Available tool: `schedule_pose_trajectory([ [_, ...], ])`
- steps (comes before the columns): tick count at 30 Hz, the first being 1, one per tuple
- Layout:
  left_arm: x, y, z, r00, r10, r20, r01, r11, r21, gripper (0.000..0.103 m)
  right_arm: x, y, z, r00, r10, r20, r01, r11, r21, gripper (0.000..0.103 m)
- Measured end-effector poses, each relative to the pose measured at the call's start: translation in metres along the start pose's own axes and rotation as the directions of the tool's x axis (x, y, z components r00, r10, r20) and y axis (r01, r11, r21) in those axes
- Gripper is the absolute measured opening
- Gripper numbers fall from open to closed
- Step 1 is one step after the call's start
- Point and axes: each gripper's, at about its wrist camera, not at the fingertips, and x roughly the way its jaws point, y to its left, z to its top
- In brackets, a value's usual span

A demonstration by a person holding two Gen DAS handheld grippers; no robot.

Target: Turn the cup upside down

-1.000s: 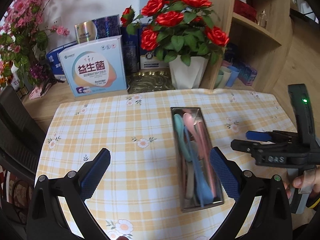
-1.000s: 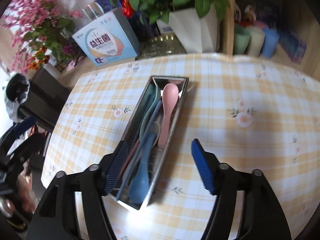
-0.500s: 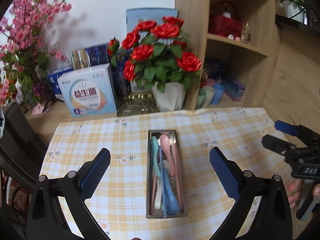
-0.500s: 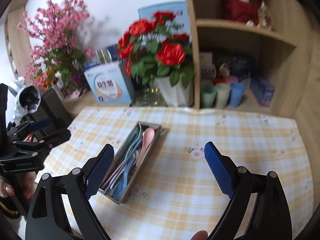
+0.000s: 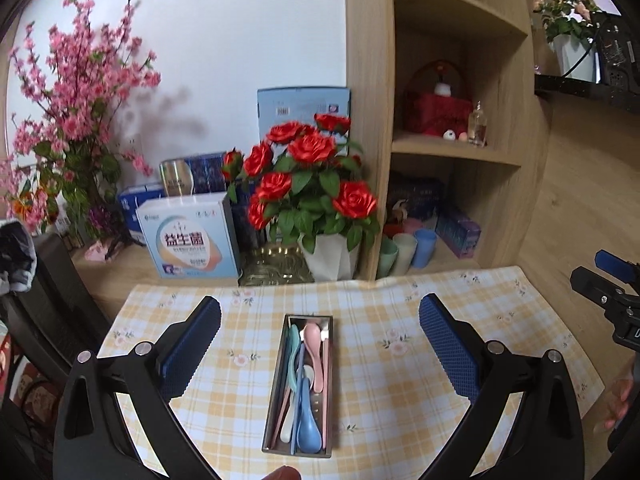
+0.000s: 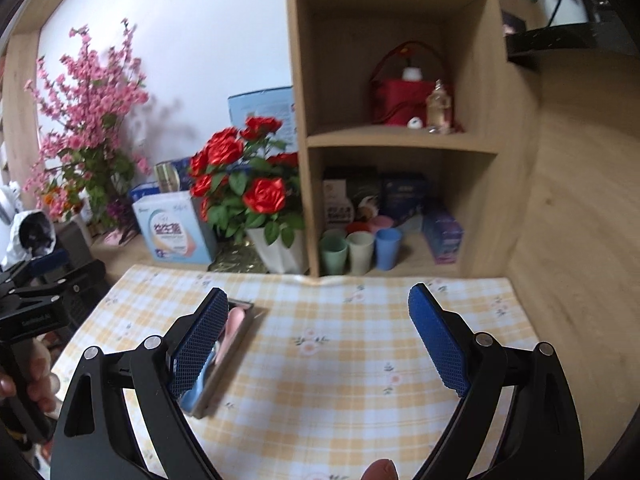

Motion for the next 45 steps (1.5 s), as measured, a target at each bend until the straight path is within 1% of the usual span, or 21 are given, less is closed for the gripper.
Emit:
schedule_pose_trajectory([
  [5, -0.01, -0.012, 0.004, 1.0, -0.011, 0.023, 0.011, 1.0, 0.007, 0.097, -0.017, -0.006, 0.005, 0.999, -0.031, 0.038, 0.031, 0.999, -0.006, 0.088],
  [11, -0.017, -0.015, 0.008, 0.999, -0.014, 0.032, 0.014, 1.0, 0.002, 0.097, -0.028, -0.011, 0.008, 0.997, -0.037, 0.064, 0.037, 0.999, 0.003, 0.089],
  [24, -0.023, -0.022, 0.012, 0.999, -0.015, 0.048, 0.014, 1.0, 0.01, 0.097, -0.032, -0.019, 0.009, 0.996, -0.056, 0.072, 0.054, 0.998, 0.029, 0.089],
  [33, -0.022, -0.024, 0.014, 0.999, -0.008, 0.041, 0.007, 1.0, 0.017, 0.097, -0.034, -0.021, 0.011, 0.996, -0.054, 0.078, 0.051, 0.998, 0.036, 0.089],
  [45, -0.027, -0.029, 0.014, 0.999, -0.025, 0.046, 0.024, 0.999, 0.027, 0.097, -0.036, -0.021, 0.011, 0.995, -0.052, 0.08, 0.049, 0.998, 0.044, 0.089],
])
